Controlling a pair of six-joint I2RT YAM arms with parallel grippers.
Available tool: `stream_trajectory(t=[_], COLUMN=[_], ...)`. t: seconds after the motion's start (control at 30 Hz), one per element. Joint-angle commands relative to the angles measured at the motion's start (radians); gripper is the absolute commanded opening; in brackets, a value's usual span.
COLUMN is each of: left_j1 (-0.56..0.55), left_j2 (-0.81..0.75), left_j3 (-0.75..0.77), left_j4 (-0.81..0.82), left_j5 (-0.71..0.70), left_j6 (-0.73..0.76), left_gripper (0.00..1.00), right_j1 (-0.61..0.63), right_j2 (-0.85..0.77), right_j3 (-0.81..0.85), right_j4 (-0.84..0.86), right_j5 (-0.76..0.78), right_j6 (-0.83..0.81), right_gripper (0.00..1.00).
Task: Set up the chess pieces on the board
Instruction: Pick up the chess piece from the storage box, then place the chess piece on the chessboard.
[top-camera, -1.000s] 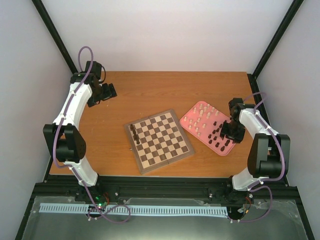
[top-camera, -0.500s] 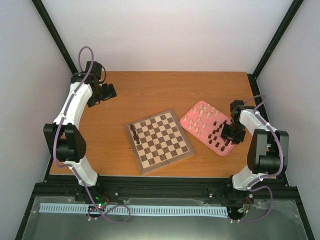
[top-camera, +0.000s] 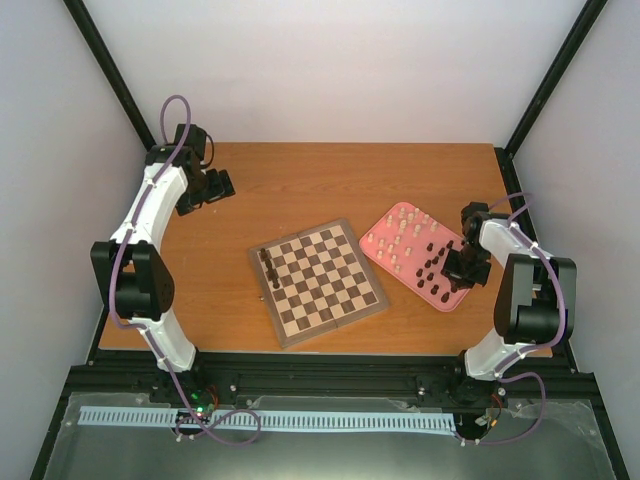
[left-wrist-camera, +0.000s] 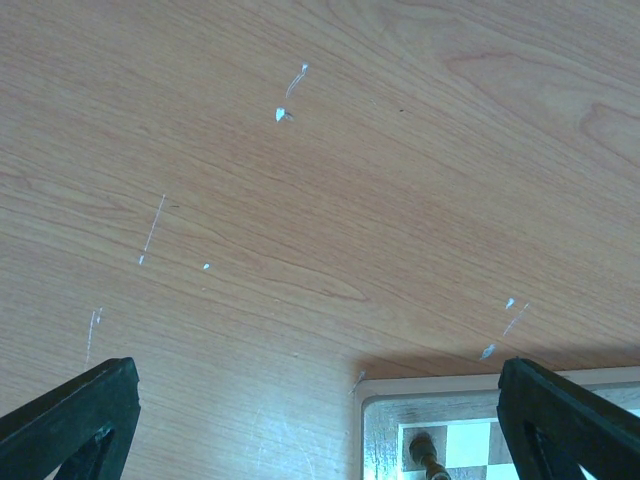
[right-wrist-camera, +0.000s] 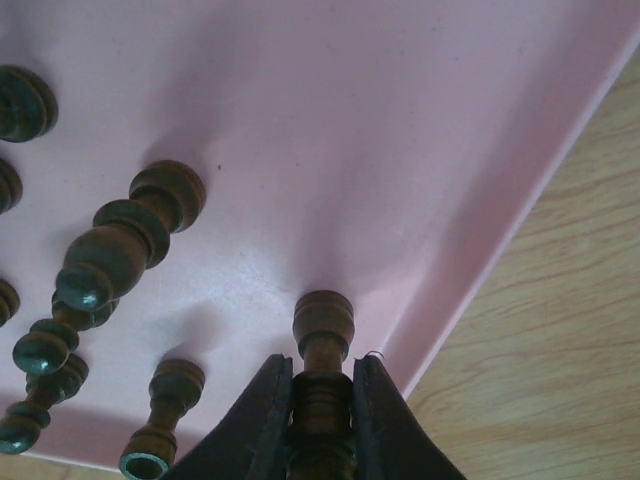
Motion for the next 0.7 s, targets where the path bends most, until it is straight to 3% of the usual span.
stream_trajectory(t=[0.0,0.17,0.37,0.53,0.67], left_j1=[-0.004,-0.003,-0.004,-0.004,-0.003], left_j2=[0.002,0.003,0.0,0.002,-0.002], left_j3=[0.049,0.06,0.066,0.061,0.067], left_j4=[-0.019,-0.023,-0.024,-0.021,-0.024], left_j5=[-0.012,-0.017,-0.02,-0.017,-0.009], left_j6=[0.012,0.013,0.013,0.011,0.01], left_gripper=[1.0,1.0,1.0,1.0,1.0], right_j1=[-0.009,-0.009,0.029,0.267,0.539], right_j2=[0.001,-0.064,-0.136,-0.052,0.142], right_j3=[0.015,0.106,0.328,0.539,0.767], right_j4=[-0.006,-0.107,-0.258,-0.327,-0.371], right_j5=[0.009,0.046,0.079,0.109,0.103], right_j6=[-0.003,-0.002,-0.001,0.05,0.08], right_gripper=[0.03,0.03,0.03,0.03,0.03])
